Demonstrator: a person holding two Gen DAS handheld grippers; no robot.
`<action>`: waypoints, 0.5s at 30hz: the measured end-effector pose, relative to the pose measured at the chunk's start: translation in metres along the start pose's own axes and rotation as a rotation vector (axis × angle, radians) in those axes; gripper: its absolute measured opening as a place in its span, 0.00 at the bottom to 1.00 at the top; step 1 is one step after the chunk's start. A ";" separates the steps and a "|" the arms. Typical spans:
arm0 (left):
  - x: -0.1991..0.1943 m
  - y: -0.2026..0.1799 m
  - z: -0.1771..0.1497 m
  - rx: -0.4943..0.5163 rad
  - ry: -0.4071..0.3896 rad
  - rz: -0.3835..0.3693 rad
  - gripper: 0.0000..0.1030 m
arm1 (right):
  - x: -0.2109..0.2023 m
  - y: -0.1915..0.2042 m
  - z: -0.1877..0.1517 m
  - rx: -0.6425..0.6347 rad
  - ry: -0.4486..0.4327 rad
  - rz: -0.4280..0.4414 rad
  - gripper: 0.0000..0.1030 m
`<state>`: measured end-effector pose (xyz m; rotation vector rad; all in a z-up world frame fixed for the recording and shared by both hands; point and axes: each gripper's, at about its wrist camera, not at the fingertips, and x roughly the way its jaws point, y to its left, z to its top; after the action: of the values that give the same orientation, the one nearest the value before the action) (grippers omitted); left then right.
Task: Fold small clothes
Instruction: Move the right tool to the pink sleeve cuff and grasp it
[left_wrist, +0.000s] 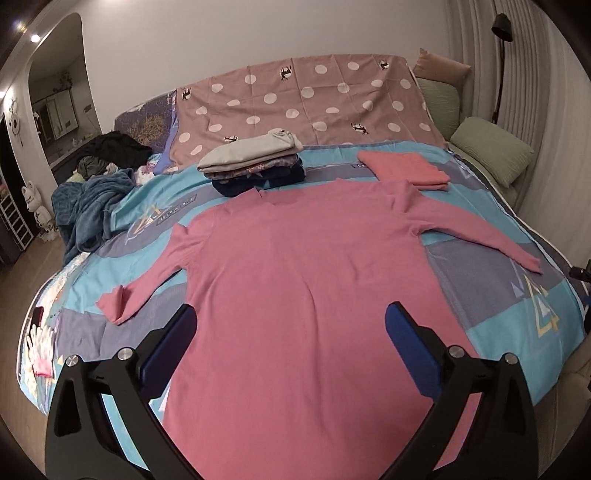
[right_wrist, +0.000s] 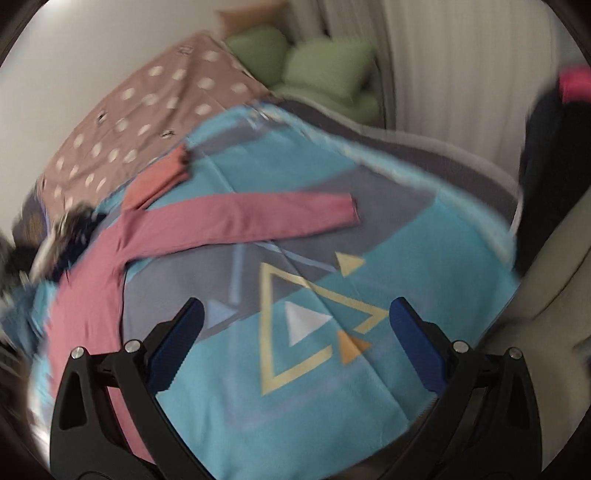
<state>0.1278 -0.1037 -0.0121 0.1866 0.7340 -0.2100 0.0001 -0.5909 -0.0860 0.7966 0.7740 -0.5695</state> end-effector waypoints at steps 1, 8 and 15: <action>0.008 -0.001 0.006 -0.008 0.011 -0.002 0.99 | 0.014 -0.017 0.009 0.077 0.034 0.031 0.94; 0.061 -0.025 0.037 0.008 0.088 -0.027 0.99 | 0.109 -0.079 0.037 0.455 0.206 0.204 0.58; 0.094 -0.060 0.045 0.062 0.156 -0.099 0.99 | 0.144 -0.085 0.062 0.598 0.186 0.249 0.56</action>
<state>0.2094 -0.1842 -0.0486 0.2274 0.8936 -0.3146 0.0502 -0.7126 -0.2056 1.4931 0.6626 -0.5100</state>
